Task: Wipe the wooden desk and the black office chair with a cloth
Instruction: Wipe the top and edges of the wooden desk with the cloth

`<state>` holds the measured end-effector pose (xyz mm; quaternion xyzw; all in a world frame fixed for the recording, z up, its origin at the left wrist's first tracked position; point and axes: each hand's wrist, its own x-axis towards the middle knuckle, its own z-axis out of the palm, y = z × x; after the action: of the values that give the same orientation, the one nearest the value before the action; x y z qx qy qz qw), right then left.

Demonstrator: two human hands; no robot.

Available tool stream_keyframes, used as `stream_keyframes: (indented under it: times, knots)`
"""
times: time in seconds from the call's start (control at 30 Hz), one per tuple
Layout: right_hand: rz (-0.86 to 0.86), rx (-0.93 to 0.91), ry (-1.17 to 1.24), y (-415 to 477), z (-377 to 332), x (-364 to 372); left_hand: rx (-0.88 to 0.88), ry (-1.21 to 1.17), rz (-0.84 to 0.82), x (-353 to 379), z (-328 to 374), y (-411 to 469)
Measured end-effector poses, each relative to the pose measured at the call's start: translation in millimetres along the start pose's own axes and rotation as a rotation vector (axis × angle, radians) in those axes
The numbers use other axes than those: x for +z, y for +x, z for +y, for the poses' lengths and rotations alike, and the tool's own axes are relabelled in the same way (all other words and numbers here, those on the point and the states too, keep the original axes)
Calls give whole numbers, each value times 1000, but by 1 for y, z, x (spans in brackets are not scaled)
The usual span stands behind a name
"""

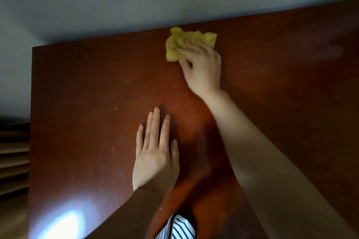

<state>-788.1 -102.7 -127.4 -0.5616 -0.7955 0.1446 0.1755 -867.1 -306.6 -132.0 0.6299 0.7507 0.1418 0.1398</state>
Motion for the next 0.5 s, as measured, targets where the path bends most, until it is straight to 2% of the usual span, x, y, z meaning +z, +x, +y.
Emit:
stream_keyframes:
  times: [0.27, 0.5]
  knots:
    - [-54, -150, 217, -84, -6, -9, 10, 22, -9, 0, 0, -1]
    - [-67, -247, 165, -144, 41, -41, 3, 11, -56, -8, 4, -3]
